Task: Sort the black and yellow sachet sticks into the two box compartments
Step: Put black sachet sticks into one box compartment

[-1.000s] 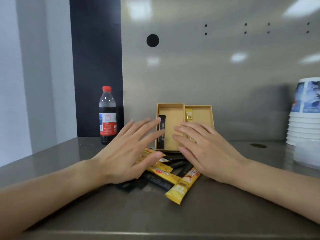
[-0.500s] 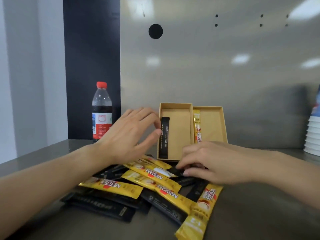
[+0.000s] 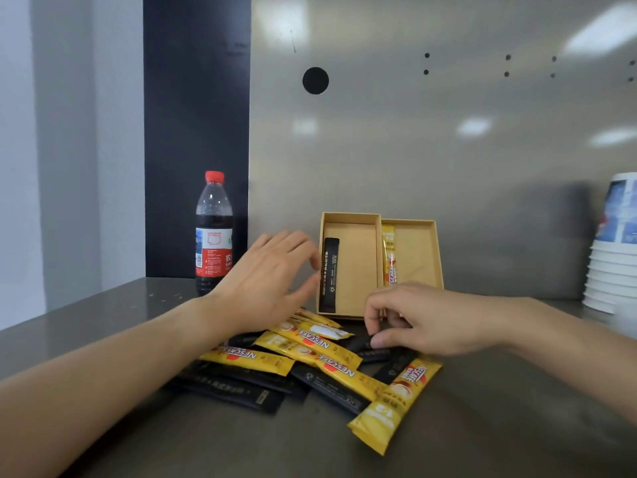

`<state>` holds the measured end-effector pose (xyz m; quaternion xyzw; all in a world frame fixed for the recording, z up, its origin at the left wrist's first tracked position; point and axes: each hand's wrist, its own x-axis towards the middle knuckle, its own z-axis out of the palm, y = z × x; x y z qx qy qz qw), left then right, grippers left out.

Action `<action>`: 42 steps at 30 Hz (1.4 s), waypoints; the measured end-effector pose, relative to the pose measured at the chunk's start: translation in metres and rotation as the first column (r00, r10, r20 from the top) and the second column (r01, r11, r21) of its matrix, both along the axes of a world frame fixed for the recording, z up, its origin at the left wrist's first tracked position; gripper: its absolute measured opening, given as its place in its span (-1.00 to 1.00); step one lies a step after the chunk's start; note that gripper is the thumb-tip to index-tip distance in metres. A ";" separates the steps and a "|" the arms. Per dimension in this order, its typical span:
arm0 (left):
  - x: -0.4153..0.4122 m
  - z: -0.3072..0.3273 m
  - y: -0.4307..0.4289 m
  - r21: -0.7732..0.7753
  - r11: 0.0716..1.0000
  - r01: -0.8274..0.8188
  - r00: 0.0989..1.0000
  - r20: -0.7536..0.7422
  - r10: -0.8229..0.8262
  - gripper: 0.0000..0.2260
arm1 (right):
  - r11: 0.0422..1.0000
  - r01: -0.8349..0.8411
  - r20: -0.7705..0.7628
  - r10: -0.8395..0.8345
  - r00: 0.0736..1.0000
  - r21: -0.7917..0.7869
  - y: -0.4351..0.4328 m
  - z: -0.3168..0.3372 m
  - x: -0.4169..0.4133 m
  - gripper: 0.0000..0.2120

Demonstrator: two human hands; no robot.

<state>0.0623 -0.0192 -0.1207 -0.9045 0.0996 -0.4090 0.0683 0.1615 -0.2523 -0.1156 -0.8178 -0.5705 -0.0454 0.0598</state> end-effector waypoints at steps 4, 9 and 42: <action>-0.005 0.003 -0.005 -0.157 0.988 0.017 1.000 -0.019 -0.020 -0.96 | 0.977 0.017 -0.066 -0.003 0.998 0.213 -0.008 0.028 0.000 -0.92; -0.004 0.004 -0.014 -0.399 0.913 0.088 0.993 -0.038 -0.113 -0.97 | 0.821 0.127 -0.445 0.166 0.880 0.557 0.003 0.069 0.008 -0.87; 0.003 0.008 -0.012 -0.749 0.621 0.232 0.960 0.075 -0.268 -0.88 | 0.860 0.024 -0.136 0.053 0.989 0.510 0.036 0.018 0.005 -0.92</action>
